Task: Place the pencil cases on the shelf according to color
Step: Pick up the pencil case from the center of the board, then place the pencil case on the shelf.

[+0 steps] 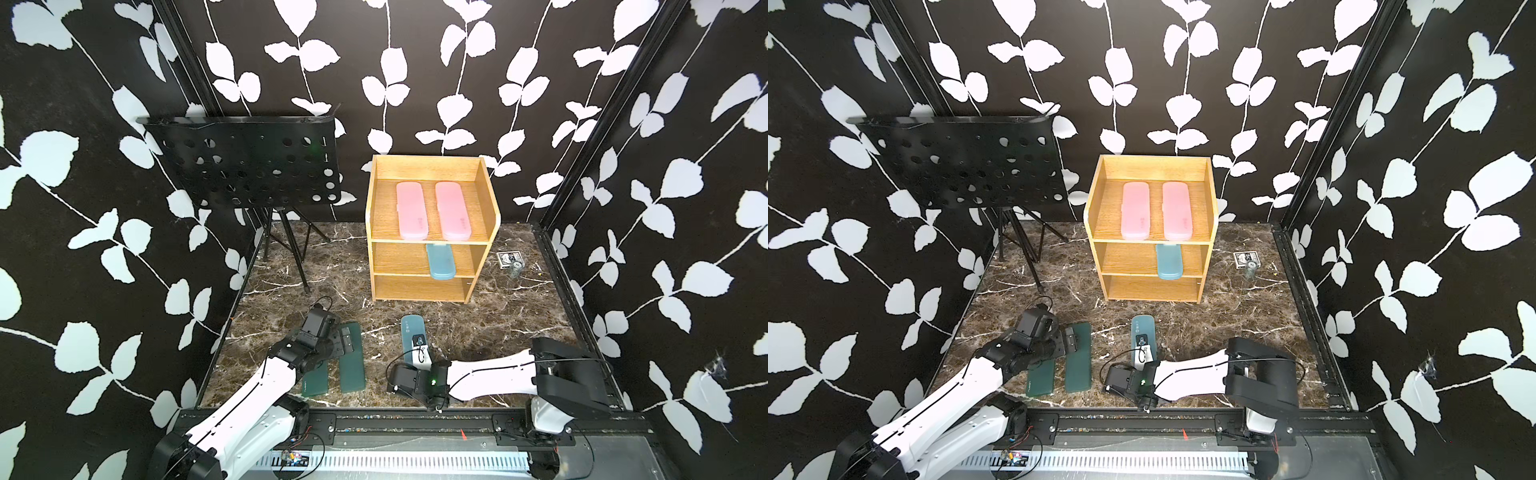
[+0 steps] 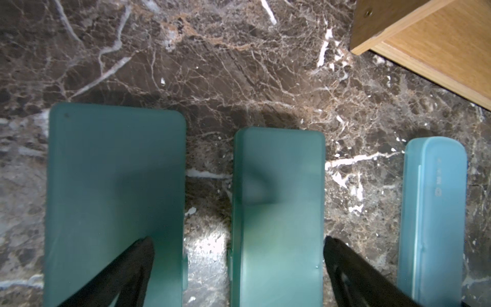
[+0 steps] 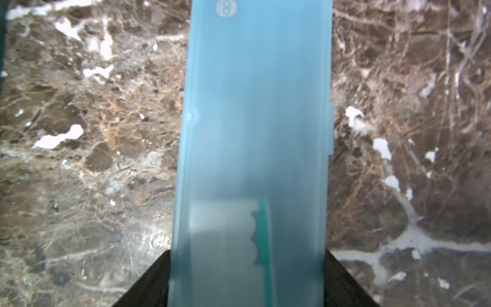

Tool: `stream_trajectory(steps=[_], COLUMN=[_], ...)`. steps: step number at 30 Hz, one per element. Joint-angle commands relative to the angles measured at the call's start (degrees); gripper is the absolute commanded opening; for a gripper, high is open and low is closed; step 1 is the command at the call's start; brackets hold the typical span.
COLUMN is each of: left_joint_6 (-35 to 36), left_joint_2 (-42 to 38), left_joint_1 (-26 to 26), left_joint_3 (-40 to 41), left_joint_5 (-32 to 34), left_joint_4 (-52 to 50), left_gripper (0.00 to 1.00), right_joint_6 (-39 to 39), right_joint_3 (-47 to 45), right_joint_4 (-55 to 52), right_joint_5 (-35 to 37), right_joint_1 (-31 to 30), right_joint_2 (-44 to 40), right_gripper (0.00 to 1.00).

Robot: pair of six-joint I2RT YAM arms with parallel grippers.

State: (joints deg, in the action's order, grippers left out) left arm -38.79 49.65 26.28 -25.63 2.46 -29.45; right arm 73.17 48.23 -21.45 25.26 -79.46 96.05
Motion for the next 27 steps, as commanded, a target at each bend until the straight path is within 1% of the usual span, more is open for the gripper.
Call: stream_trajectory(steps=[1,4,5,7,9,12,13,15,17,20,24,27], left_joint_6=[-1.0,-1.2,-1.3,-1.3,-0.3,0.5,0.6,0.3,0.3,0.0,-0.3,-0.4], left_joint_2=[-1.6,-3.0,-3.2,-3.1,-2.6,-2.3,-2.3,-2.1,-1.6,-0.2,2.5,3.5], left_joint_1=[0.1,0.1,0.0,0.1,0.1,0.1,0.1,0.1,0.1,0.1,0.1,0.1], left_joint_3=[-0.8,-0.2,0.0,-0.3,-1.5,-2.1,-1.8,-2.4,-2.8,-2.2,-3.5,-3.0], left_joint_5=[0.7,1.8,2.3,2.5,3.1,5.8,5.9,4.4,2.3,1.6,-0.7,-1.1], left_joint_4=[-2.0,-1.4,-1.3,-1.4,-2.9,-3.4,-2.8,-2.4,-1.3,1.3,1.7,3.9], left_gripper=[0.99,0.99,0.99,0.99,0.99,0.99,0.99,0.99,0.99,0.99,0.99,0.99], right_joint_6=[2.8,0.0,-1.1,-3.6,-8.0,-14.5,-16.3,-20.7,-24.4,-29.1,-32.6,-33.7], right_joint_3=[-4.5,-3.3,-2.4,-0.6,1.8,5.5,6.7,9.0,11.1,14.4,22.1,26.5], right_joint_4=[-1.3,-5.5,-7.9,-11.4,-14.2,-16.8,-17.1,-15.9,-13.8,-10.3,-10.6,-10.4], right_joint_5=[-3.4,0.1,1.5,3.7,6.4,10.6,11.1,9.0,6.3,1.2,-3.1,-3.6], right_joint_1=[-0.4,-1.1,-1.4,-1.6,-1.5,-1.1,-0.5,2.3,5.4,10.8,16.2,18.9], right_joint_2=[0.7,-3.8,-7.3,-11.8,-16.5,-21.8,-22.9,-24.6,-24.9,-22.6,-15.7,-10.0], right_gripper=[0.57,0.56,0.56,0.59,0.62,0.6,0.6,0.6,0.6,0.6,0.6,0.6])
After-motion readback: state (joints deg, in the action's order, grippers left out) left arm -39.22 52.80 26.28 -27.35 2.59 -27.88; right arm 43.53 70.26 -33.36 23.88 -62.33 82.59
